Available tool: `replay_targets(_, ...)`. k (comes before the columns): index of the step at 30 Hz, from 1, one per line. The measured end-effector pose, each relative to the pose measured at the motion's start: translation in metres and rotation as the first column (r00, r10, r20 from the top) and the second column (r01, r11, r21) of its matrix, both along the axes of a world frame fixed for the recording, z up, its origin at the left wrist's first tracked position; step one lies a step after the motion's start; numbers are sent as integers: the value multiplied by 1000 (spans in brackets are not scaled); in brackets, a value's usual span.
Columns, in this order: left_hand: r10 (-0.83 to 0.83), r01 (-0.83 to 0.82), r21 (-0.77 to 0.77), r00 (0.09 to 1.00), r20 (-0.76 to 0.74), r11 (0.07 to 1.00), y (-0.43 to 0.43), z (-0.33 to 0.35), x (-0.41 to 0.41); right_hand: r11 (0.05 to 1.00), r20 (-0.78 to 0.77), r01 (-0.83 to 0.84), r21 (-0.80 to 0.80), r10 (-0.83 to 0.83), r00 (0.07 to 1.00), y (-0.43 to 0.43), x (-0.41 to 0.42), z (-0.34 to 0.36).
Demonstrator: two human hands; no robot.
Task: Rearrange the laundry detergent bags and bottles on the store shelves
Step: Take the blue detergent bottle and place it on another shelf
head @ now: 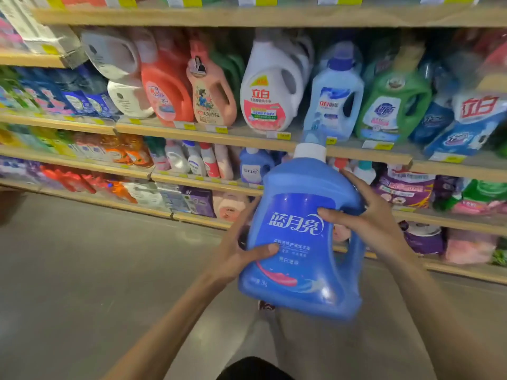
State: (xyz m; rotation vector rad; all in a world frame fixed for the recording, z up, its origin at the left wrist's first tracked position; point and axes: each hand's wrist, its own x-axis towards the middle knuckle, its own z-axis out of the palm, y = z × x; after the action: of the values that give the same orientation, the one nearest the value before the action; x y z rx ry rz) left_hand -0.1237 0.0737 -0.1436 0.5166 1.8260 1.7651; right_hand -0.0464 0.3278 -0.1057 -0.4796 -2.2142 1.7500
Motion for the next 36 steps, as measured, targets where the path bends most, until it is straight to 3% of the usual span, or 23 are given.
replay_targets(10, -28, 48, -117, 985, 169, 992, -26, -30, 76, 992, 130, 29, -122, -13, 991, -26, 78, -50)
replay_targets(17, -29, 69, -165, 972, 232, 984, -42, -49, 93, 992, 229, 24, -123, 5, 973, -39, 90, -68)
replay_targets(28, 45, 13, -209, 961, 271, 978, -77, -72, 69, 988, 280, -52, -144, 91, 956, -68, 46, -91)
replay_targets(36, 3, 75, -222, 944, 329, 972, -110, -104, 7, 980, 371, -30, -196, 102, 923, -97, -12, -120)
